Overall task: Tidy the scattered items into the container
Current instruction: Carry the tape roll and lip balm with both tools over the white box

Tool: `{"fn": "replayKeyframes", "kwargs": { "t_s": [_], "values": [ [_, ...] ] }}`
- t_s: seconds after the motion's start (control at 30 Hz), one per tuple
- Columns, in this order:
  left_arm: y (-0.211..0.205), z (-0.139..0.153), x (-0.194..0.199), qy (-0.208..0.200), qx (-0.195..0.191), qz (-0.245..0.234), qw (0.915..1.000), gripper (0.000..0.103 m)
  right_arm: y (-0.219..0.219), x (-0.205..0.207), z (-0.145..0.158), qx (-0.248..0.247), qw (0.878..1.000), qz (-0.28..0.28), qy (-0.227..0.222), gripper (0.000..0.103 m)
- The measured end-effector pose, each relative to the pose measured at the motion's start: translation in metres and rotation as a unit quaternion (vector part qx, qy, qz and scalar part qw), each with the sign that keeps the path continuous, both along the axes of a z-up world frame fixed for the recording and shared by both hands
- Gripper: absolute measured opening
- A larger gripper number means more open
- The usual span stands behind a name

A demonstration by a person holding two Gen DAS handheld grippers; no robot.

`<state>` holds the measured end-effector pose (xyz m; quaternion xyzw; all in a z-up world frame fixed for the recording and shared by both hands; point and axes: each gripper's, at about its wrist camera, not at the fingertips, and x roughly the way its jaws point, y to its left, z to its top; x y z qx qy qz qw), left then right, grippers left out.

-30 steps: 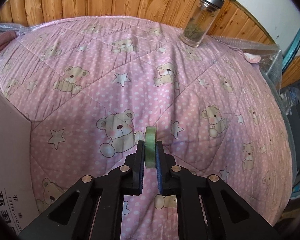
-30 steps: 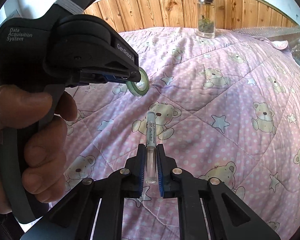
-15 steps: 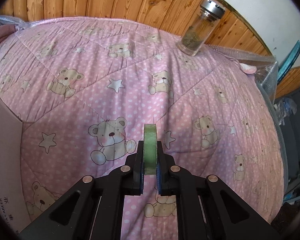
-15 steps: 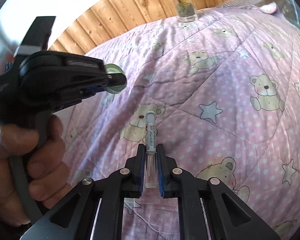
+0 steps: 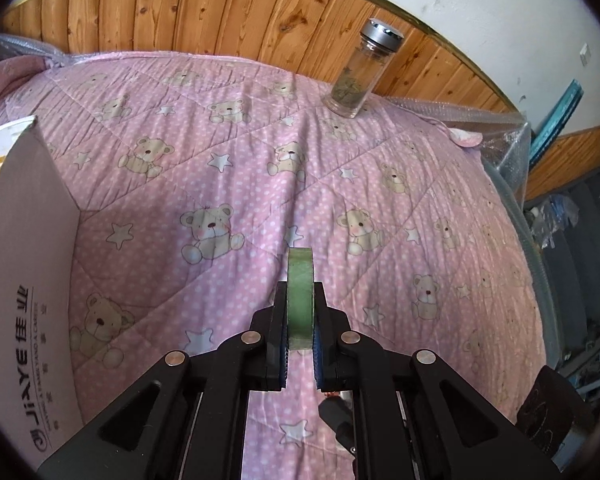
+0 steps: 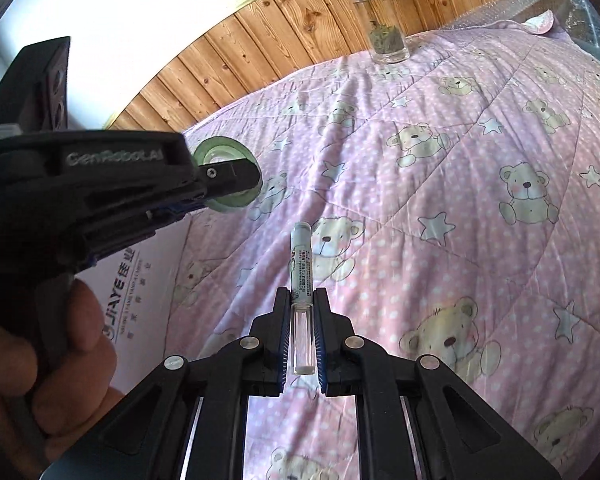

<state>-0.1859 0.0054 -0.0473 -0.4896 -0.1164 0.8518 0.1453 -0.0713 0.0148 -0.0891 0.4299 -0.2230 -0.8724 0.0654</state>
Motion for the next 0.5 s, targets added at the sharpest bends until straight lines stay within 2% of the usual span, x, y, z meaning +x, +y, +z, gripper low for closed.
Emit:
{"fn": "replayKeyframes", "kwargs": {
  "t_s": [0.13, 0.23, 0.5],
  "values": [
    [-0.010, 0.006, 0.028, -0.005, 0.008, 0.006, 0.9999, 0.009, -0.001, 0.031, 0.003, -0.003, 1.000, 0.005, -0.005, 0.012],
    [-0.019, 0.010, 0.047, -0.008, 0.014, 0.010, 0.9998, 0.009, 0.005, 0.022, -0.001, -0.003, 1.000, 0.006, -0.005, 0.012],
    [-0.041, 0.027, 0.097, 0.003, 0.024, 0.020, 0.9995, 0.009, -0.005, 0.039, 0.006, 0.007, 1.000, 0.026, 0.008, 0.012]
  ]
}}
